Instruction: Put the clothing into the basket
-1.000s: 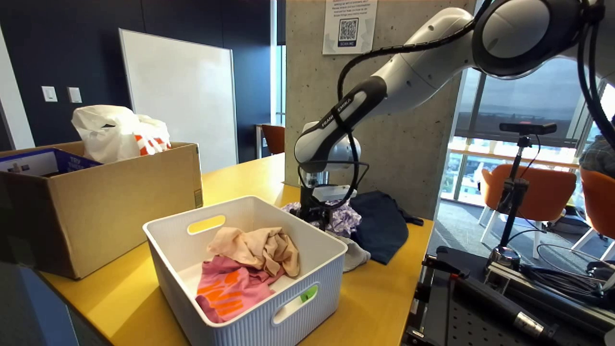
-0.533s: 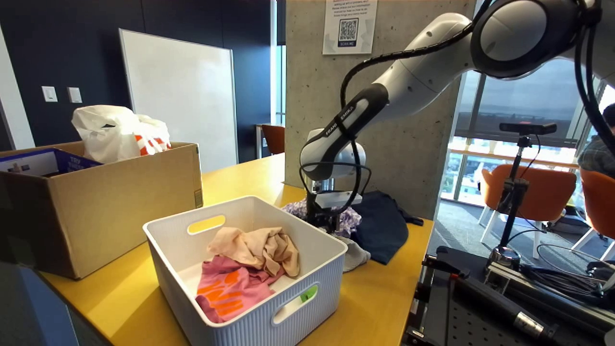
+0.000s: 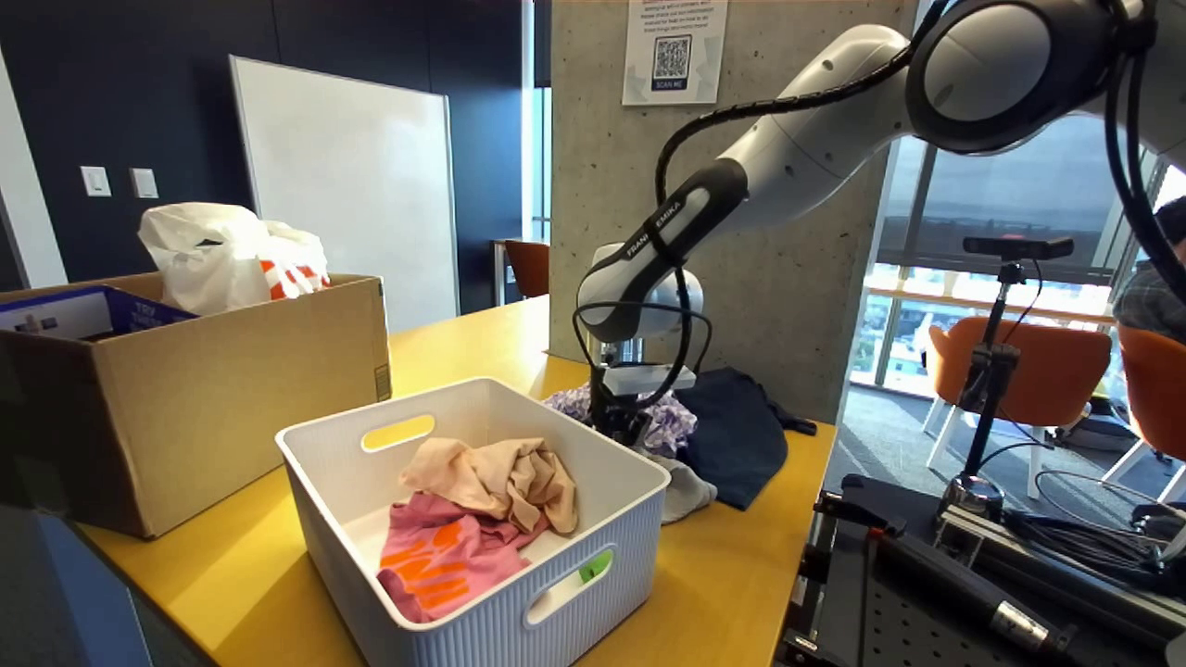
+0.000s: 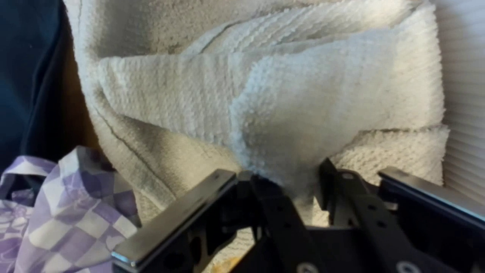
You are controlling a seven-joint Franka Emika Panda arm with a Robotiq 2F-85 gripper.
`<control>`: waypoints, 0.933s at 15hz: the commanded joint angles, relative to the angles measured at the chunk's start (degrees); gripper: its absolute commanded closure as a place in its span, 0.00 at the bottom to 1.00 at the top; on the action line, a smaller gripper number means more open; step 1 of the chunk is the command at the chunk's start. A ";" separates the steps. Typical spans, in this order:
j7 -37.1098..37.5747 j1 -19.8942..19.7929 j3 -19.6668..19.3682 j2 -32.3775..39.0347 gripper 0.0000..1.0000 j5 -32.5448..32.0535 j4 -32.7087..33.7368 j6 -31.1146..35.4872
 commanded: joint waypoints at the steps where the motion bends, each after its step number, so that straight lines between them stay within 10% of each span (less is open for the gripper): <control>1: 0.51 -1.65 -0.33 -2.34 0.99 0.02 1.48 -4.64; 9: -4.67 -12.05 -0.58 -18.56 0.99 6.87 -7.75 -3.90; 14: -9.11 -17.82 -1.17 -11.68 0.99 10.05 0.61 -6.69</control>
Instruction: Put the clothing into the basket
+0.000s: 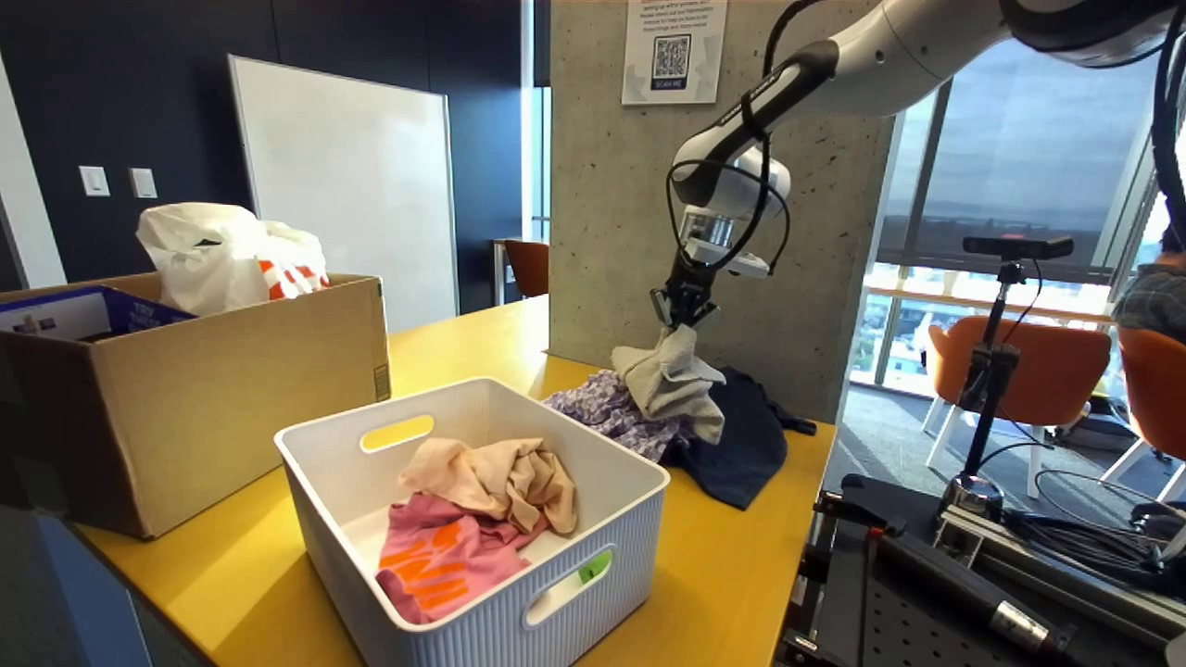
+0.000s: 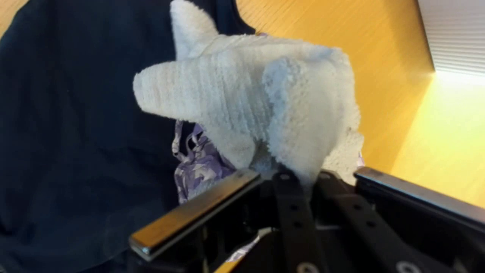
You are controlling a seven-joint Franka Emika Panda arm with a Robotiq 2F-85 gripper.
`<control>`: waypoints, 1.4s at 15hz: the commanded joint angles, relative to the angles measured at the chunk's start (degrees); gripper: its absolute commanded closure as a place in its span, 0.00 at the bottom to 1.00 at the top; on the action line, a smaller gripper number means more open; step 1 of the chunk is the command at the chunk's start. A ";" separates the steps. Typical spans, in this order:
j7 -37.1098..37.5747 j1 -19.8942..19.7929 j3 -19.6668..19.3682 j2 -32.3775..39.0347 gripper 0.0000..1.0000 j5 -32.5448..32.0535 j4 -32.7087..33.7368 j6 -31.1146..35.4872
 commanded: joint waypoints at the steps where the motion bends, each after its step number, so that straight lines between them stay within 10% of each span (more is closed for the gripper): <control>1: -3.96 -2.57 0.37 7.40 0.99 2.82 7.25 -1.63; 8: -5.59 -2.06 2.67 23.49 0.99 1.21 21.27 3.12; 9: -4.65 -1.64 2.68 24.83 0.70 1.06 22.31 4.21; 16: -1.88 1.56 0.49 14.78 0.26 0.76 3.52 23.71; 21: -0.55 1.66 -0.26 9.23 0.00 -0.09 -0.85 25.00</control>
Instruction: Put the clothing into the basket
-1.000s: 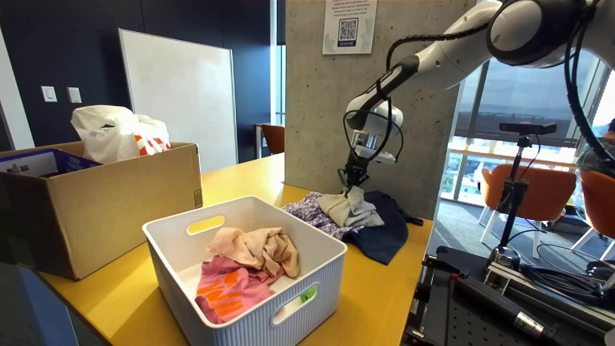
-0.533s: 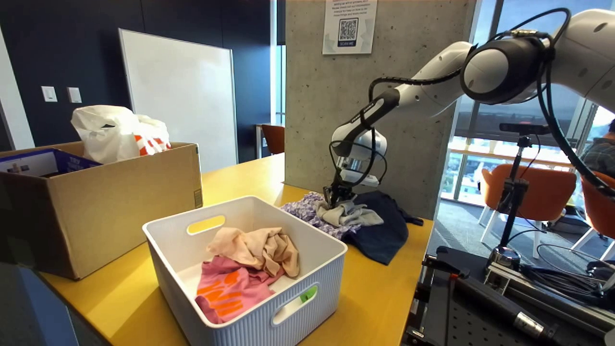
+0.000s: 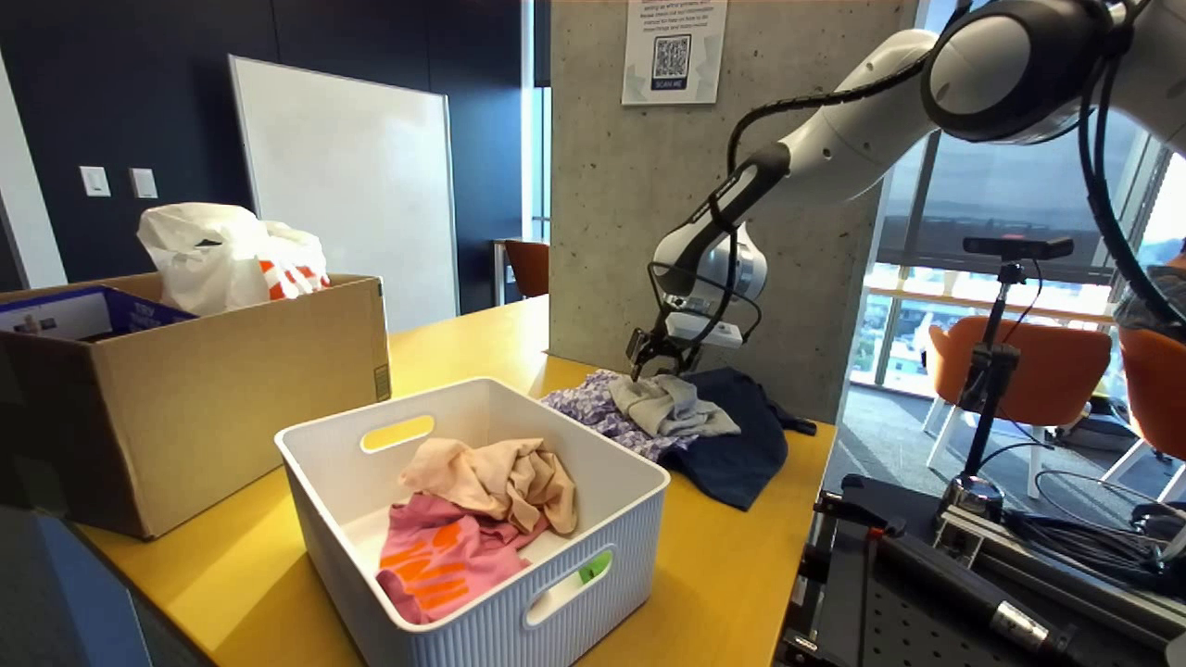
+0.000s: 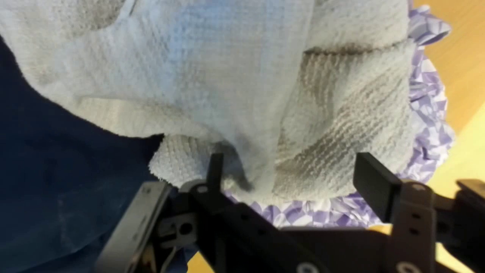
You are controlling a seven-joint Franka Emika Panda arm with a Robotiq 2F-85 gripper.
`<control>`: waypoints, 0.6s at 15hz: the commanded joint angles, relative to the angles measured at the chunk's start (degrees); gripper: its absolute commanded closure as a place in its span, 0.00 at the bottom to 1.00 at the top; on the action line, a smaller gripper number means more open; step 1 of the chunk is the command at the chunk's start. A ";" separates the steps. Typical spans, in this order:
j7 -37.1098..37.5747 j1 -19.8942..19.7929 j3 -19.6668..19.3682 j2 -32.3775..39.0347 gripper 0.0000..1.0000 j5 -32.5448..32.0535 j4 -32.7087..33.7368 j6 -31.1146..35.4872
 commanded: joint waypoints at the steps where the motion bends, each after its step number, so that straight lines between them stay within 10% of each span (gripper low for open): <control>1: 2.16 0.47 -1.23 -3.99 0.00 -1.50 -2.75 -1.99; 9: 5.15 1.18 -1.44 6.69 0.00 -4.05 12.35 -18.93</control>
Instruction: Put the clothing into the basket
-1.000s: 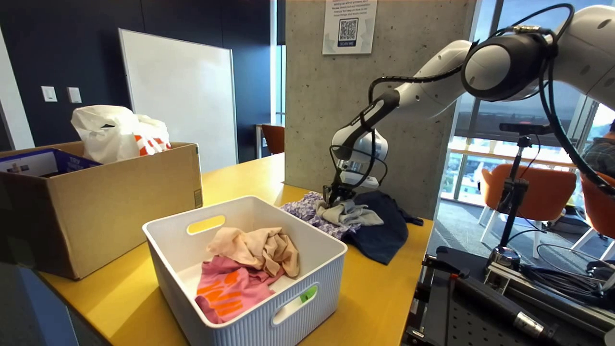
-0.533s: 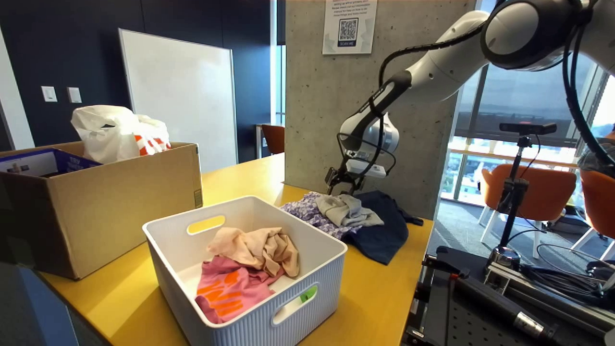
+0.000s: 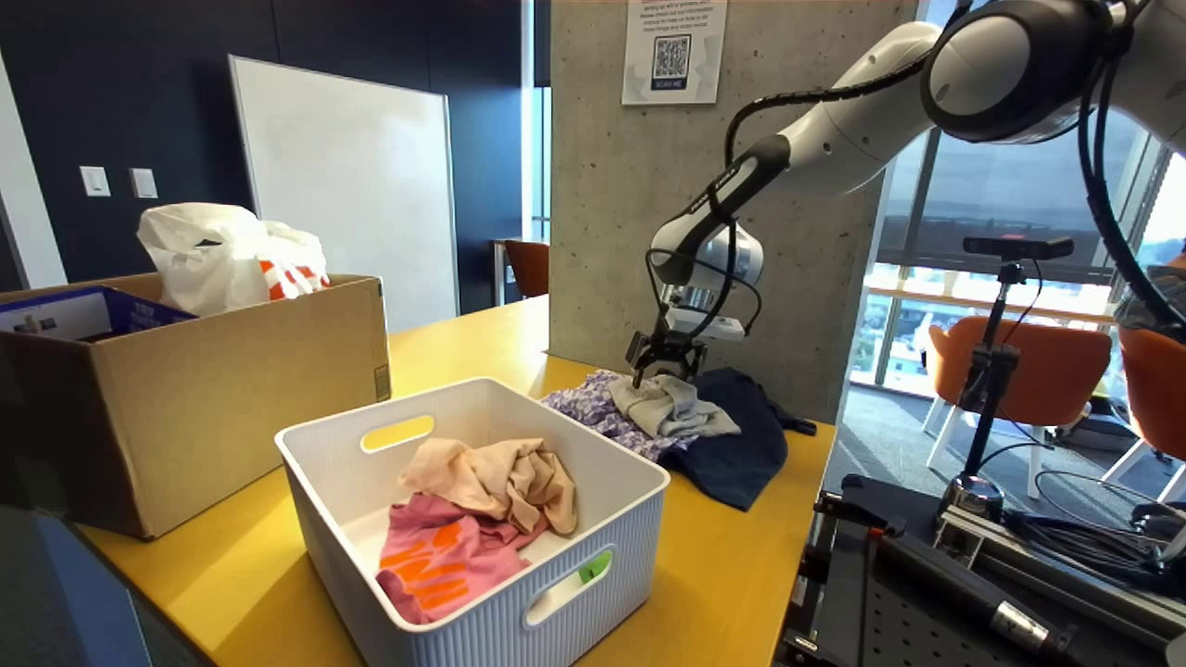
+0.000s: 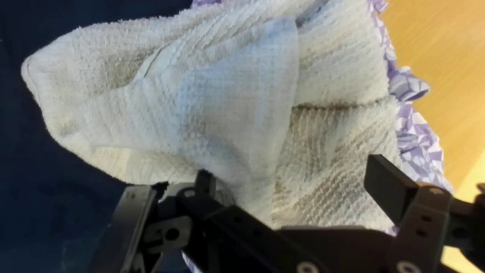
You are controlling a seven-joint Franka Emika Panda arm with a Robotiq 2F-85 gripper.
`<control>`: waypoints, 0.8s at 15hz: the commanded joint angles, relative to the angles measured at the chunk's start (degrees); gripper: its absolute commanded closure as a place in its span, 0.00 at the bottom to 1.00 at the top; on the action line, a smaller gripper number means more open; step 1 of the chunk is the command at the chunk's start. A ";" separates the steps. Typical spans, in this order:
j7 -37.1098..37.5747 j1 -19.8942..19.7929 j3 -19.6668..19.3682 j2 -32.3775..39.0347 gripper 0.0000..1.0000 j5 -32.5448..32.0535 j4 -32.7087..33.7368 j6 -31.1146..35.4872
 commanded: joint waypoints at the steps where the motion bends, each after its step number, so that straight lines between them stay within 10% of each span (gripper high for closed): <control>1: 3.69 1.18 -1.00 8.07 0.00 -2.53 11.43 -7.58; 8: 8.08 1.74 -0.63 21.87 0.02 -5.39 31.03 -20.30; 9: 8.23 1.54 -0.48 22.50 0.26 -5.52 32.40 -21.61; 12: 9.21 1.53 -0.39 23.84 0.37 -6.10 35.92 -24.41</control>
